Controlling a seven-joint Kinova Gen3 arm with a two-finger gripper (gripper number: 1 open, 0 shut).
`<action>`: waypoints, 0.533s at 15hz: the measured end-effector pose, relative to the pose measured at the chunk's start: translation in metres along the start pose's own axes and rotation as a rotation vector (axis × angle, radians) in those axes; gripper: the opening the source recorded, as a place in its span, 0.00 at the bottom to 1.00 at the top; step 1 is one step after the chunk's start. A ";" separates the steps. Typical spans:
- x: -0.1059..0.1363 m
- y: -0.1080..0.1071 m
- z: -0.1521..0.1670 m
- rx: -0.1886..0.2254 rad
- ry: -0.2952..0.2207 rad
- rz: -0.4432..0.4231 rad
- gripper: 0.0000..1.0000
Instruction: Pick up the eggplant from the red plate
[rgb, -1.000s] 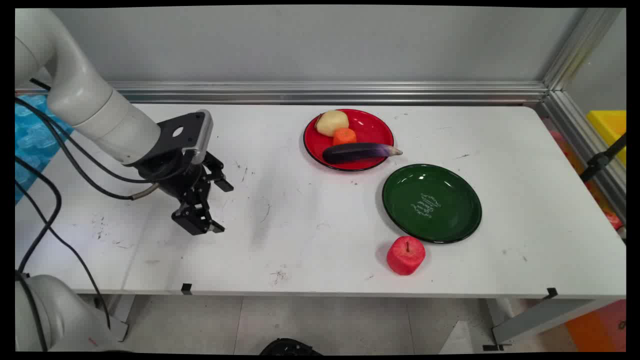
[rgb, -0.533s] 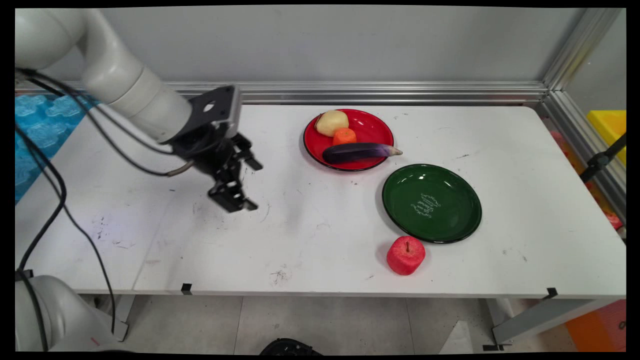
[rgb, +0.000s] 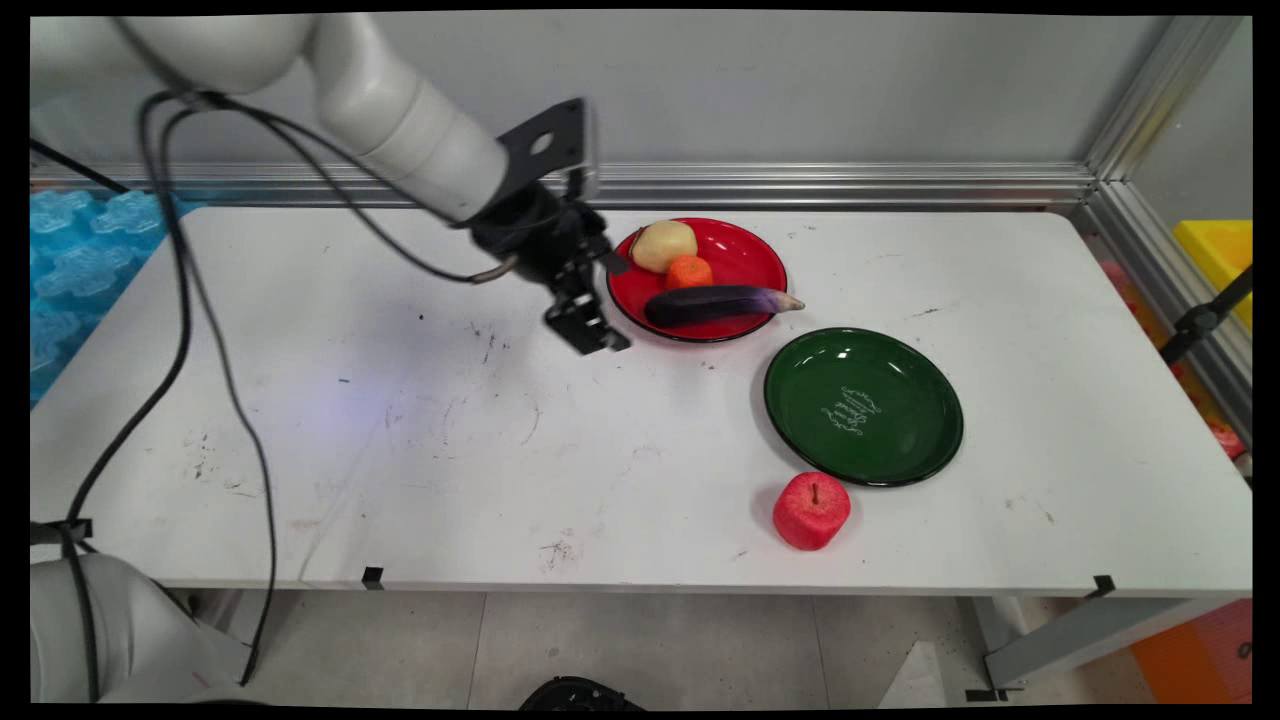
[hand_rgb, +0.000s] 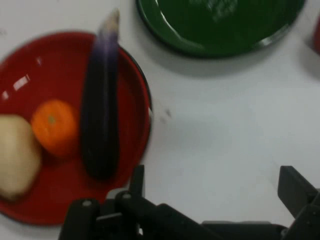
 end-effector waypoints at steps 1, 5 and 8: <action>0.007 -0.007 0.007 0.008 0.012 0.002 1.00; 0.028 -0.035 0.035 0.030 0.045 0.011 1.00; 0.040 -0.057 0.058 0.042 0.054 0.024 1.00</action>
